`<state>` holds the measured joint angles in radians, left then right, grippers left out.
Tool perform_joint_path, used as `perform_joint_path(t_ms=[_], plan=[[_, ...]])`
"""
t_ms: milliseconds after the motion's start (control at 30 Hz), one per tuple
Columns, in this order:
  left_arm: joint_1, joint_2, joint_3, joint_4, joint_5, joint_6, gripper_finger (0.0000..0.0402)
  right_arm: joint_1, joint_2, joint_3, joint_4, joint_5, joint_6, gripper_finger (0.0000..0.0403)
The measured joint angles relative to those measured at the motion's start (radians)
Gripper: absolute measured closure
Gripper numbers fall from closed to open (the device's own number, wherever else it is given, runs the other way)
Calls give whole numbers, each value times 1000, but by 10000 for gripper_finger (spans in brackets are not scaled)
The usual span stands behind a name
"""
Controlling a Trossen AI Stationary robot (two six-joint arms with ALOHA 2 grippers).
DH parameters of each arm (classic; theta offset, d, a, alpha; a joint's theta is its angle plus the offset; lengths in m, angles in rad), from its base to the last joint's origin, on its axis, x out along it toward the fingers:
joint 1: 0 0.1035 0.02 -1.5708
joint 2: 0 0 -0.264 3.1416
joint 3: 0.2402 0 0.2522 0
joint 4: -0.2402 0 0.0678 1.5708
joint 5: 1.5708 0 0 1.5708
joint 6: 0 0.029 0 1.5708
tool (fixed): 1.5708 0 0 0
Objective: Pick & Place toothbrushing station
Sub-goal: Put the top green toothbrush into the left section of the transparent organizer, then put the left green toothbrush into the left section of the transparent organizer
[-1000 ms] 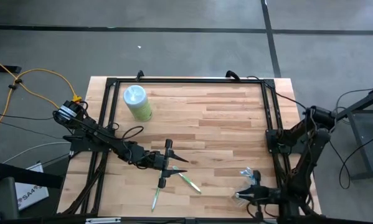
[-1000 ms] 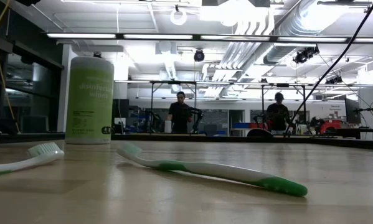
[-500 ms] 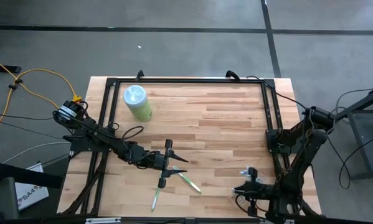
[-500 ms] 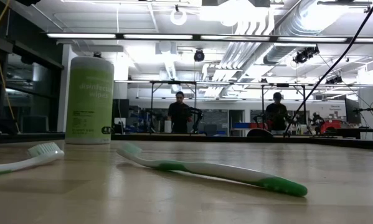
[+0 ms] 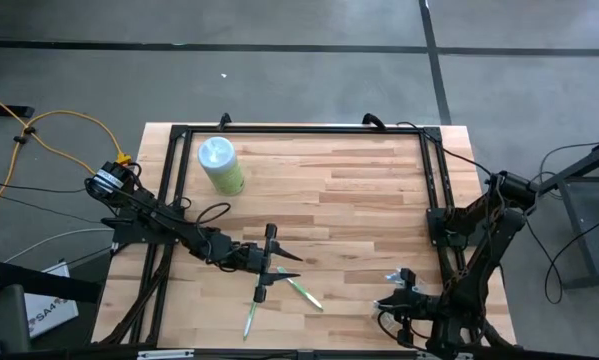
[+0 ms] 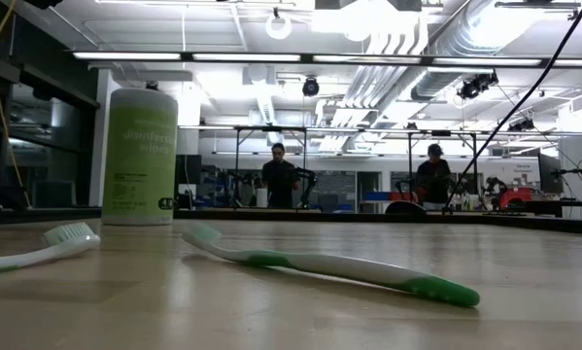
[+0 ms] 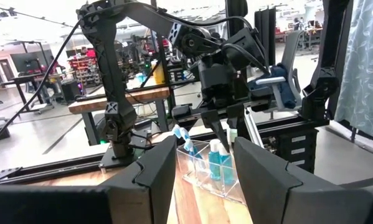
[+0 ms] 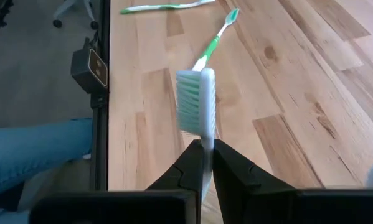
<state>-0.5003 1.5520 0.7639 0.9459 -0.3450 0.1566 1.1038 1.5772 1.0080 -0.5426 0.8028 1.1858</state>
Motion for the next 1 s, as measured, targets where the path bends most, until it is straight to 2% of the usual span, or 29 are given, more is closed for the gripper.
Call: perform_joint_path(t_ms=[267,600,767,1000], plan=[[0,0,0,0,0,0,244,-1,0,0,0,-2,0,365],[0,0,0,0,0,0,244,-1,0,0,0,-3,14,311],[0,0,0,0,0,0,244,-1,0,0,1,-40,22,288],[-1,0,0,-1,0,-55,244,-1,-2,0,25,-45,14,277]])
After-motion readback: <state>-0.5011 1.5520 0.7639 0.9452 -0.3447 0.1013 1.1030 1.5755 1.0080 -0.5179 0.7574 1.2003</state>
